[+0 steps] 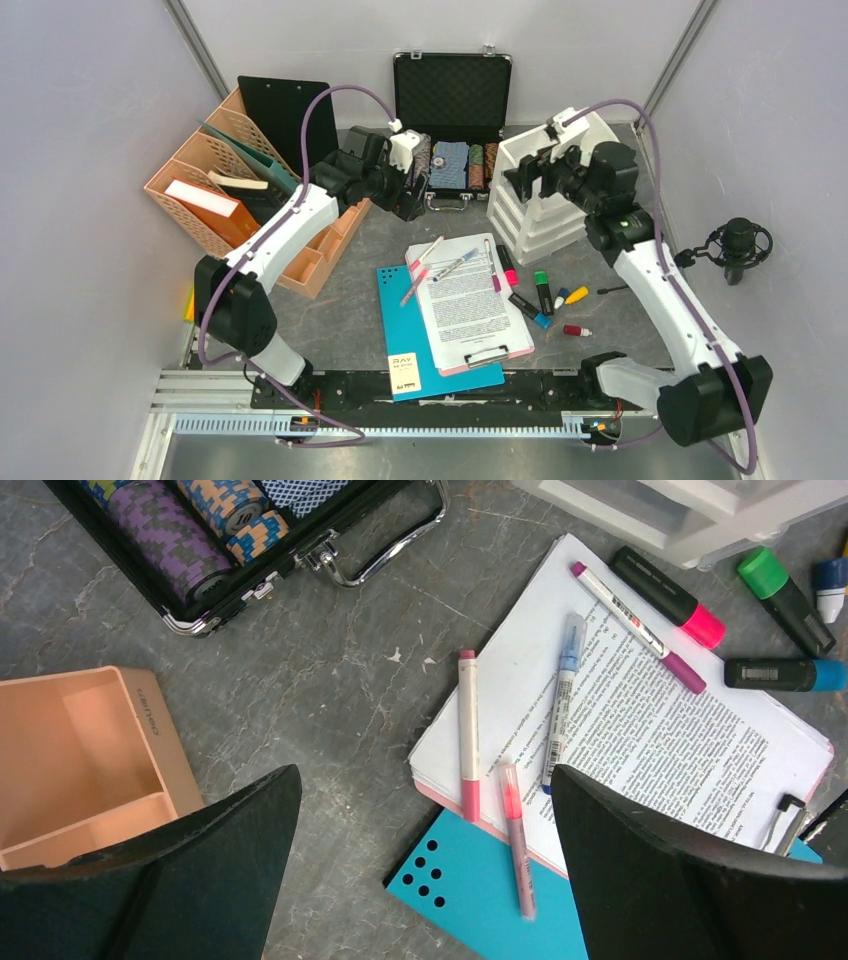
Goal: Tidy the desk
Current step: Move the storage box to the center of the board.
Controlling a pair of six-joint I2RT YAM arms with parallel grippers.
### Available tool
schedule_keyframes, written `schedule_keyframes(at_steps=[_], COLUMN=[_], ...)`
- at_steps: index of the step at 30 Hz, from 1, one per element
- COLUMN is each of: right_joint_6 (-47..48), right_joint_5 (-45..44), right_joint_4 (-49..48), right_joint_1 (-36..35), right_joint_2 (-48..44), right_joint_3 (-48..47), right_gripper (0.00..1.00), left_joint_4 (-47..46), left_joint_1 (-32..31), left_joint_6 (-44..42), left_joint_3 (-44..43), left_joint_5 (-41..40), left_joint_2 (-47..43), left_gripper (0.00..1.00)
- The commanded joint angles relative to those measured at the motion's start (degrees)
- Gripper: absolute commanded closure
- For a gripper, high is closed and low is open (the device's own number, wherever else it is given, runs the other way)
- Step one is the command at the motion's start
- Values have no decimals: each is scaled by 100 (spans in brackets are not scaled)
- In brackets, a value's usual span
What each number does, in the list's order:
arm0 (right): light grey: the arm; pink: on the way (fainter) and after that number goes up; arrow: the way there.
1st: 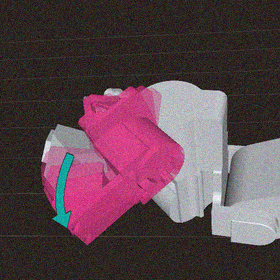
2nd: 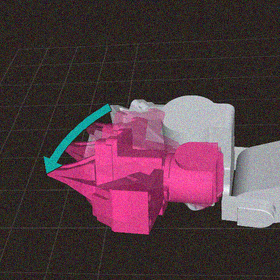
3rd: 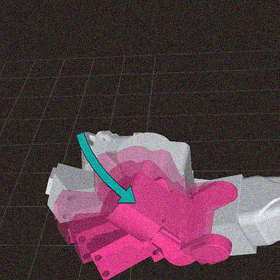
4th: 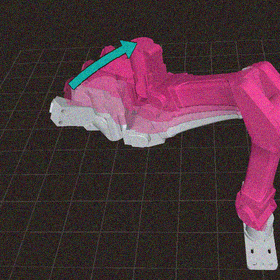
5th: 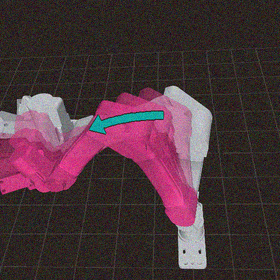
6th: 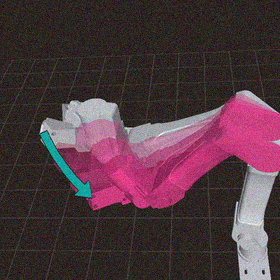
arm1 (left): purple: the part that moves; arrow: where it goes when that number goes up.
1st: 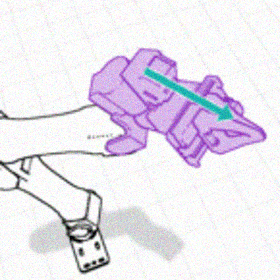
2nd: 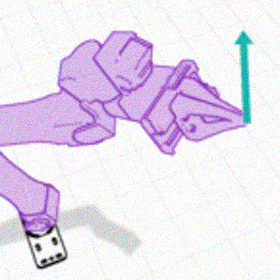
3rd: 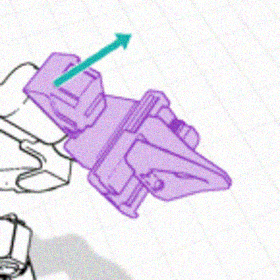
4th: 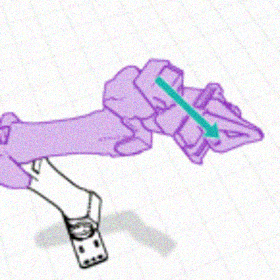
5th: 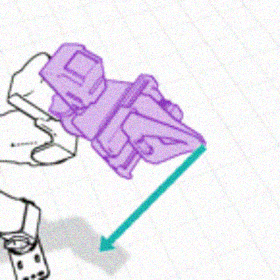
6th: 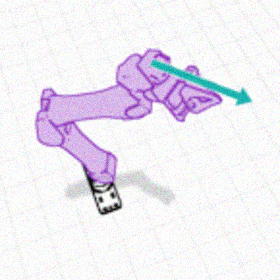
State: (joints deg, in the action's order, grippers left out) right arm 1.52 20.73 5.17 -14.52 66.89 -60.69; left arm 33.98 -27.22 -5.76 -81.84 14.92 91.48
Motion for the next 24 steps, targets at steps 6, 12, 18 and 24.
schedule_keyframes(at_steps=[6, 12, 18, 24], right_joint_6=[1418, 1703, 2178, 2389], right_joint_5=[-2016, -1559, -1309, -1106], right_joint_4=[634, 967, 1325, 1537], right_joint_1=[300, 1515, 2299, 2594], right_joint_2=[-873, -640, -70, 477], right_joint_3=[-654, -848, -1112, -1367], right_gripper=[14, 24, 28, 34], left_joint_4=[-11, 143, 171, 95], left_joint_1=[-42, -37, -37, -37], left_joint_6=[-217, -615, -875, -943], left_joint_3=[179, 656, 1124, 1337], left_joint_5=[-90, -280, -329, -384], left_joint_2=[-479, -1099, -1674, -1878], left_gripper=[0, 0, 0, 0])
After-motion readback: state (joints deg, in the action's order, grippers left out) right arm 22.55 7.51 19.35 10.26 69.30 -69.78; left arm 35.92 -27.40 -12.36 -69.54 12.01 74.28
